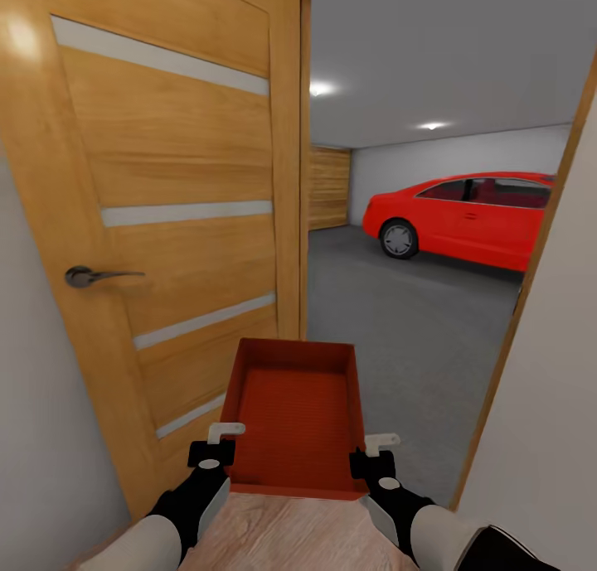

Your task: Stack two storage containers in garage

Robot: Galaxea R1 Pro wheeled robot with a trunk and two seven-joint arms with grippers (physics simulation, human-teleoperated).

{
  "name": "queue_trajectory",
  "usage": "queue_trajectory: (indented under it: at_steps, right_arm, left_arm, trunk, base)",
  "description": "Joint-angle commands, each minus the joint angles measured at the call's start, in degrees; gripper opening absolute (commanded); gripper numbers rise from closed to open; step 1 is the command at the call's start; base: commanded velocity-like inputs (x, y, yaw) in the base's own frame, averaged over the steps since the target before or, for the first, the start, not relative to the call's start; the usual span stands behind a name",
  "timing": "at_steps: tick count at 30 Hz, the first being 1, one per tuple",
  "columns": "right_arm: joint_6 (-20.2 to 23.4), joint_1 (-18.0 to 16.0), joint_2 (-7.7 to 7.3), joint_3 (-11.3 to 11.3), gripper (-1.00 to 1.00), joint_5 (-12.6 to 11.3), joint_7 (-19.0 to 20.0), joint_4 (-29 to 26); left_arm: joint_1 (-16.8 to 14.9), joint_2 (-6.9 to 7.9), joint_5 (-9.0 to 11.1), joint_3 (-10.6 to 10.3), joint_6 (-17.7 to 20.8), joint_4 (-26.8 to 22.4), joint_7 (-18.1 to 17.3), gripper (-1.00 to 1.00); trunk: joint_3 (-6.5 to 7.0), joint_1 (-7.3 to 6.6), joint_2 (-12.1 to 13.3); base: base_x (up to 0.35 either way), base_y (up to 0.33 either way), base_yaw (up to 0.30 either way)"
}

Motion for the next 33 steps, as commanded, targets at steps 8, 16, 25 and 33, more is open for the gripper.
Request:
queue_trajectory:
  at_steps: [8, 16, 25, 33]
  right_arm:
    - [-0.4, -0.1, 0.04, 0.0, -1.0, -1.2, -2.3, 0.1]
    - [-0.4, -0.1, 0.04, 0.0, -1.0, -1.2, -2.3, 0.1]
    - [-0.4, -0.1, 0.04, 0.0, -1.0, -1.2, -2.3, 0.1]
    - [-0.4, -0.1, 0.04, 0.0, -1.0, -1.2, -2.3, 0.1]
  left_arm:
    - [0.0, -0.5, 4.9, 0.9, 0.3, -0.2, 0.5, -1.0]
    - [0.0, -0.51, 4.9, 0.9, 0.3, -0.2, 0.6, -1.0]
    - [0.0, -0.51, 4.9, 0.9, 0.2, -0.4, 0.6, -1.0]
    - [0.0, -0.51, 4.9, 0.9, 0.2, -0.4, 0.6, -1.0]
  trunk:
    - [0.17, 0.02, 0.0]
    - [0.39, 0.02, 0.0]
    - [0.63, 0.02, 0.0]
    - [0.85, 0.02, 0.0]
  base:
    - [0.245, 0.242, -0.273]
    - [0.066, 0.063, -0.275]
    - [0.001, 0.001, -0.275]
    - [0.014, 0.008, -0.277]
